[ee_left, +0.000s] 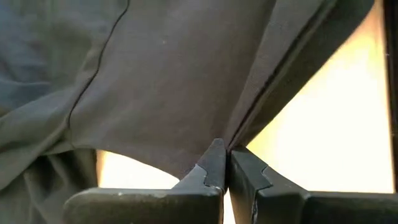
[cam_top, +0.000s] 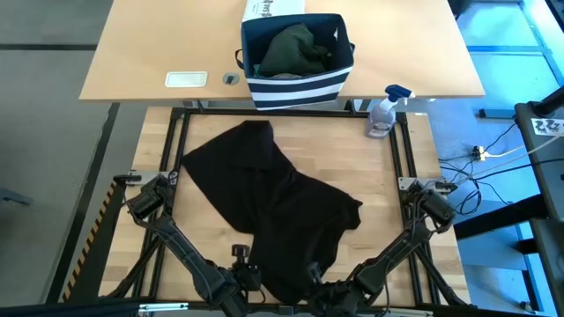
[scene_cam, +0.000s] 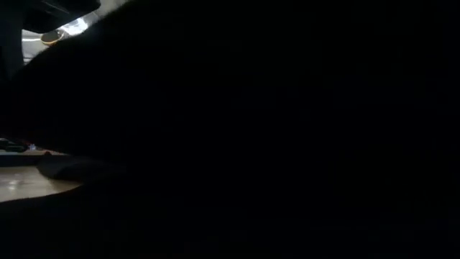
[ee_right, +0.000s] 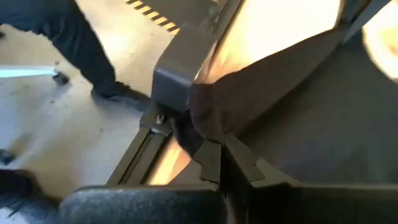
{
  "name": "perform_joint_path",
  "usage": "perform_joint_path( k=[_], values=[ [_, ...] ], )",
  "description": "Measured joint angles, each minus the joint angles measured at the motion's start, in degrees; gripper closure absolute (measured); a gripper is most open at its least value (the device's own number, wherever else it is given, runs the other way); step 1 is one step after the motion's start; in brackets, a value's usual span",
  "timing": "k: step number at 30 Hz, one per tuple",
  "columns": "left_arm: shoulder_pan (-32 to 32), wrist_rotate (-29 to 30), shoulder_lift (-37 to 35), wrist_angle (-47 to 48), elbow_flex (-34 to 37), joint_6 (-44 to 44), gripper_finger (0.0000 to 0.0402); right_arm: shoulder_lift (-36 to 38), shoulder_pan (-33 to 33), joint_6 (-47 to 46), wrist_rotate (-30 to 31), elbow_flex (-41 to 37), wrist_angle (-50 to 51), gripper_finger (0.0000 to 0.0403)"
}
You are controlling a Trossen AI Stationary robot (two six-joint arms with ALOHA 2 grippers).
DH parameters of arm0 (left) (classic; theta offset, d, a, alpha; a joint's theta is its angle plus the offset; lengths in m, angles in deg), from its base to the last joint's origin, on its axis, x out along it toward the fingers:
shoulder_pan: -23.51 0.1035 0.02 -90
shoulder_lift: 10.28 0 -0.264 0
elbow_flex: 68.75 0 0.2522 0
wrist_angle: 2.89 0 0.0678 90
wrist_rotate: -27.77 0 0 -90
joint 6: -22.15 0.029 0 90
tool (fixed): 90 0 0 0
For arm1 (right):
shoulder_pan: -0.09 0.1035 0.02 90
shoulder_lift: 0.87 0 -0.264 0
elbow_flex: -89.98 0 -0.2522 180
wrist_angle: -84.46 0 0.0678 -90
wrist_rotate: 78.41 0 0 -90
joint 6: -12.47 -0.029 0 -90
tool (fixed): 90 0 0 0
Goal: Fold Laundry from Bin
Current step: Fold the black shirt
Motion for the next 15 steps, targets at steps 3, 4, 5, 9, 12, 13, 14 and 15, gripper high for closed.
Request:
perform_joint_path(
  k=[3, 4, 5, 9, 12, 13, 14, 15],
  values=[
    [-0.02, -0.35, 0.00, -0.61, 0.00, 1.47, 0.0395, -0.87, -0.12, -0.05, -2.24, 0.00, -0.02, 0.0400],
    [-0.02, -0.32, 0.00, -0.63, 0.00, 1.56, 0.0390, -1.03, -0.36, -0.15, -2.98, 0.00, -0.04, 0.0400],
    [-0.02, -0.40, 0.00, -0.61, 0.00, 1.60, 0.0384, -1.07, -0.34, -0.57, -3.78, 0.00, 0.18, 0.0400],
    [-0.02, -2.81, 0.00, -0.23, 0.00, 1.88, 0.0352, -1.09, -0.39, -0.87, -6.74, 0.00, 0.51, 0.0378],
    [-0.02, -5.56, 0.00, -0.18, 0.00, 2.60, 0.0328, -1.09, -0.28, -0.88, -7.09, 0.00, 0.44, 0.0335],
    [-0.02, -6.61, 0.00, -0.15, 0.00, 3.13, 0.0320, -1.08, -0.28, -0.88, -7.08, 0.00, 0.42, 0.0318],
    [-0.02, -7.43, 0.00, 0.00, 0.00, 3.36, 0.0313, -1.07, -0.27, -0.88, -7.08, 0.00, 0.42, 0.0300],
    [-0.02, -7.73, 0.00, 0.30, 0.00, 3.37, 0.0305, -1.07, -0.26, -0.88, -7.03, 0.00, 0.45, 0.0282]
  ],
)
